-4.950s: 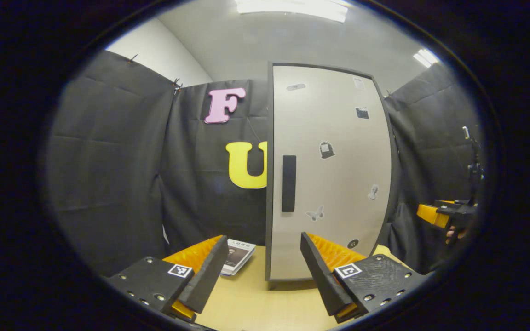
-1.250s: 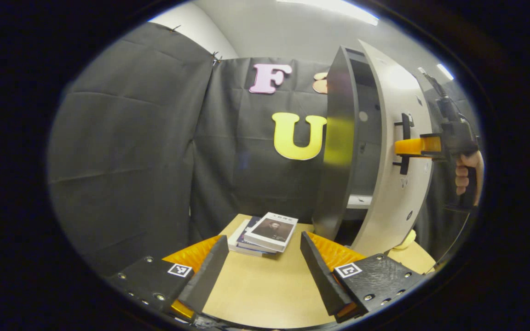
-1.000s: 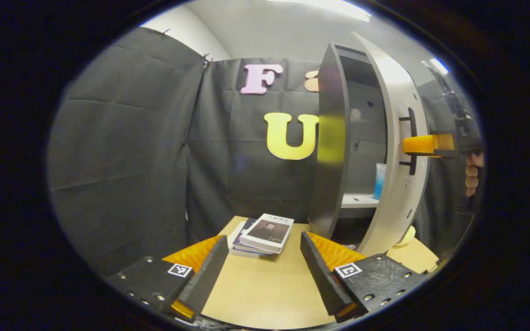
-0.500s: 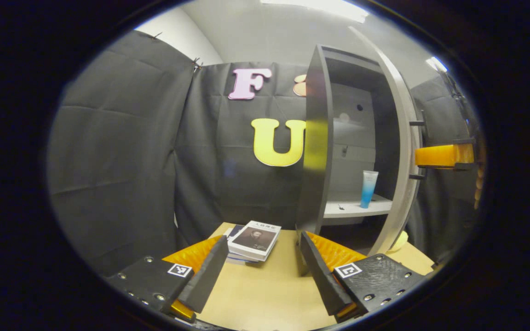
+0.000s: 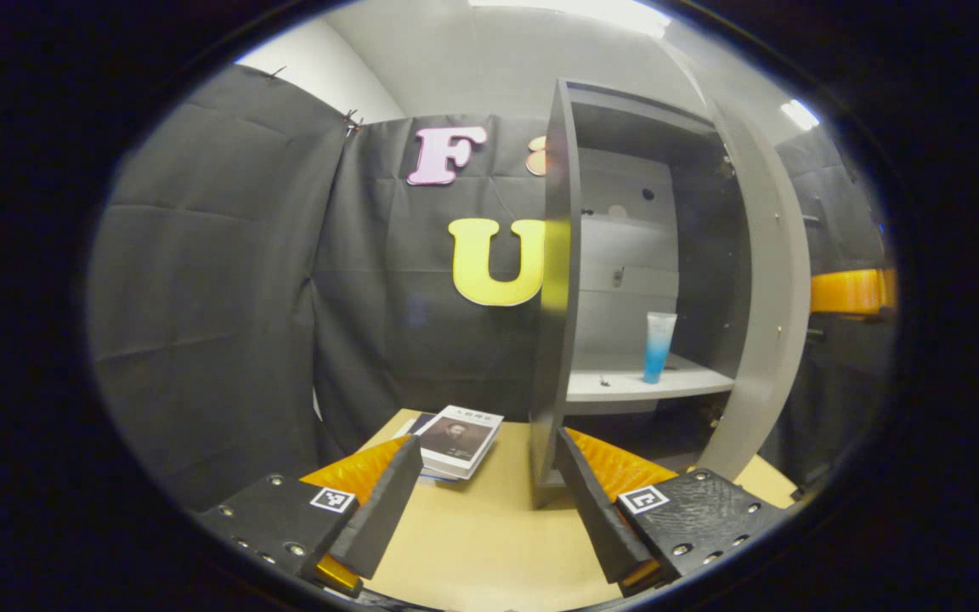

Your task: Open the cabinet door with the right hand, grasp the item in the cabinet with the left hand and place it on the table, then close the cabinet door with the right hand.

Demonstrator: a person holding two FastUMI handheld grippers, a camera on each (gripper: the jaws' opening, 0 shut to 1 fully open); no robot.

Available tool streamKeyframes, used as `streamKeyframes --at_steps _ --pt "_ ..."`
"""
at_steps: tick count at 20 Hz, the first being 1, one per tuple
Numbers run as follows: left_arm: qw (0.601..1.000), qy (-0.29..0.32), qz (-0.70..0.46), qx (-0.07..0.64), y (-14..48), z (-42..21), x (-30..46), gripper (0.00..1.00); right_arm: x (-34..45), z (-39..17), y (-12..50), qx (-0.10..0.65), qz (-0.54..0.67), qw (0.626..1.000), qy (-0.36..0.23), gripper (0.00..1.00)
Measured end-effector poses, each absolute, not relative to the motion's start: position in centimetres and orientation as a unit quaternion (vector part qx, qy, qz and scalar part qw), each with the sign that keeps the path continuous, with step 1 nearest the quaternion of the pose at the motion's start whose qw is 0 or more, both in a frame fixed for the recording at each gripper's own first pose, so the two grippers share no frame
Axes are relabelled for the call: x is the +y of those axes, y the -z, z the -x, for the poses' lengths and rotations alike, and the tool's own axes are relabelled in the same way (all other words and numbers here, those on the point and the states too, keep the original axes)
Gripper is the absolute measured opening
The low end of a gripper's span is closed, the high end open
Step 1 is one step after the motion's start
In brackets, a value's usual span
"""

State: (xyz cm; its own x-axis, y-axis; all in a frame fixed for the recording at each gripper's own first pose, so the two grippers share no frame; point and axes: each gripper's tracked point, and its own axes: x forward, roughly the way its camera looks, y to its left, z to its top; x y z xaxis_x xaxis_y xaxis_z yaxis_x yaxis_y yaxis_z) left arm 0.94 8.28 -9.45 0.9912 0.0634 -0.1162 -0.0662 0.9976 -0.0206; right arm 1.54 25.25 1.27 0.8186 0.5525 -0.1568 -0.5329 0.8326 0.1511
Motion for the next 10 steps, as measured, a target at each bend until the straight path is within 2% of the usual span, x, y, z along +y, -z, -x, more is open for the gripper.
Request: streamKeyframes --at_steps 4,7,8,10 --pt "0.994 -0.069 0.063 0.050 8.7 1.4 5.0 0.95 22.2 -1.1 -1.5 0.113 -0.047 0.940 -0.319 0.13" --pt "0.994 -0.079 0.036 0.067 9.6 3.6 2.5 0.97 19.8 -0.8 -1.6 0.114 -0.050 0.936 -0.330 0.13" --pt "0.994 -0.085 0.025 0.069 9.7 4.2 1.7 0.94 19.1 -0.5 -1.5 0.112 -0.051 0.934 -0.334 0.13" --pt "0.993 -0.091 0.019 0.072 9.9 5.3 -0.5 0.94 17.2 -0.2 -1.4 0.111 -0.055 0.933 -0.339 0.13"
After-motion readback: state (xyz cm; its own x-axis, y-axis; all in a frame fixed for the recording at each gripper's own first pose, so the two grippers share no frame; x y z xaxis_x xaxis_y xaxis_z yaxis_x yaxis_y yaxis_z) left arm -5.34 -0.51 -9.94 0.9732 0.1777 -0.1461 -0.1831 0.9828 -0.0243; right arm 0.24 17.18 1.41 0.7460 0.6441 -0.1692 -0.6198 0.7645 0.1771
